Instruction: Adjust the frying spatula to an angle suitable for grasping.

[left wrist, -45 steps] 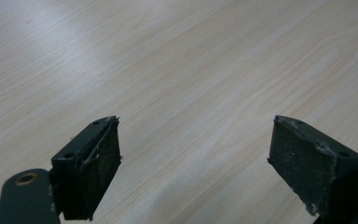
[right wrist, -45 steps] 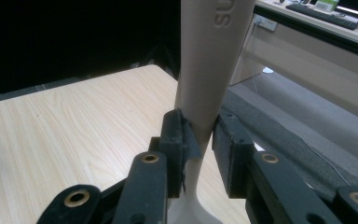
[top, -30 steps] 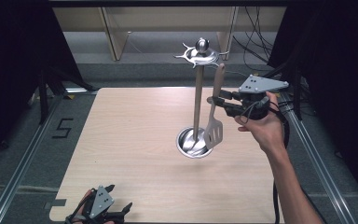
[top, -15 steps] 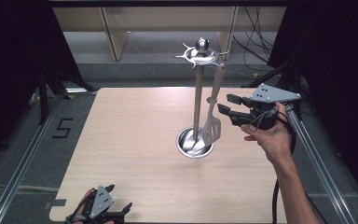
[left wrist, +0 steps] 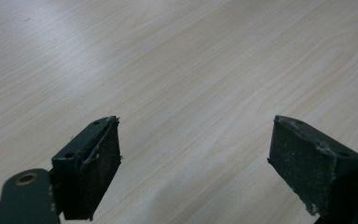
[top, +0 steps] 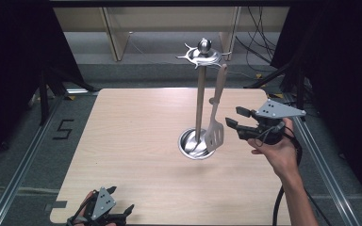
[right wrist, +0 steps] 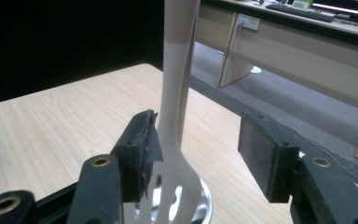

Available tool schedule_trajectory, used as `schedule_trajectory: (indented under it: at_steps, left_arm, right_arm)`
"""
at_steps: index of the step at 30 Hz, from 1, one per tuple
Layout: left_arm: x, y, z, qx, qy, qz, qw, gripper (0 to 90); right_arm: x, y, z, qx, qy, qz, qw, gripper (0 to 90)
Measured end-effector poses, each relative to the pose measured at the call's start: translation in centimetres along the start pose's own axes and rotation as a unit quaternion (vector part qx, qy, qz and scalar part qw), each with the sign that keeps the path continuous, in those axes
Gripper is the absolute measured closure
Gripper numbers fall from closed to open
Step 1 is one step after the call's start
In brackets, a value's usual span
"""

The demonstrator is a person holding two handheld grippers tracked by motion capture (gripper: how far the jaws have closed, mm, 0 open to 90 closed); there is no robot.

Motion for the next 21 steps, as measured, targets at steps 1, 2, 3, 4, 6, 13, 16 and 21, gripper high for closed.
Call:
schedule_trajectory:
  at_steps: [1, 2, 3, 4, 6, 13, 16, 21]
  left_arm:
    - [0.0, 0.0, 0.0, -0.001, -0.003, 0.002, 1.0000, 15.6]
    - [-0.2, 0.0, -0.1, -0.010, 0.000, 0.015, 0.9998, 15.6]
    - [-0.1, 0.0, 0.0, -0.002, 0.001, 0.009, 1.0000, 15.6]
    - [-0.1, 0.0, 0.0, -0.002, 0.001, 0.009, 1.0000, 15.6]
    - [-0.1, 0.0, 0.0, -0.001, 0.001, 0.008, 1.0000, 15.6]
    - [-0.2, 0.0, 0.0, -0.005, 0.002, 0.010, 0.9999, 15.6]
    - [-0.1, 0.0, 0.0, -0.003, 0.003, 0.011, 0.9999, 15.6]
    - [-0.2, 0.0, 0.0, -0.004, 0.006, 0.010, 0.9999, 15.6]
  right_arm:
    - [0.2, 0.2, 0.0, 0.005, -0.006, -0.011, 0.9999, 46.6]
    - [0.1, 0.4, 0.0, -0.004, 0.003, -0.005, 1.0000, 46.6]
    - [0.2, 0.8, 0.0, -0.001, 0.003, -0.005, 1.0000, 46.5]
    - [0.2, 0.8, 0.0, -0.001, 0.003, -0.005, 1.0000, 46.5]
    - [0.3, 1.1, -0.1, 0.001, -0.001, -0.004, 1.0000, 46.4]
    - [0.8, 2.3, -0.6, 0.009, 0.001, -0.004, 1.0000, 44.9]
    - [0.8, 2.5, -0.4, 0.018, -0.004, -0.006, 0.9998, 44.4]
    - [0.7, 3.1, 0.0, 0.022, -0.003, 0.006, 0.9997, 42.9]
Point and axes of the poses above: each handheld gripper's, and its own axes: z roughly backward along the jaws, y roughly out of its underside, x roughly to its left, the point moved 3 cm from there along -z, roughly forward along the jaws, and after that the axes turned 7 degrees about y, right-handed, at the moved point
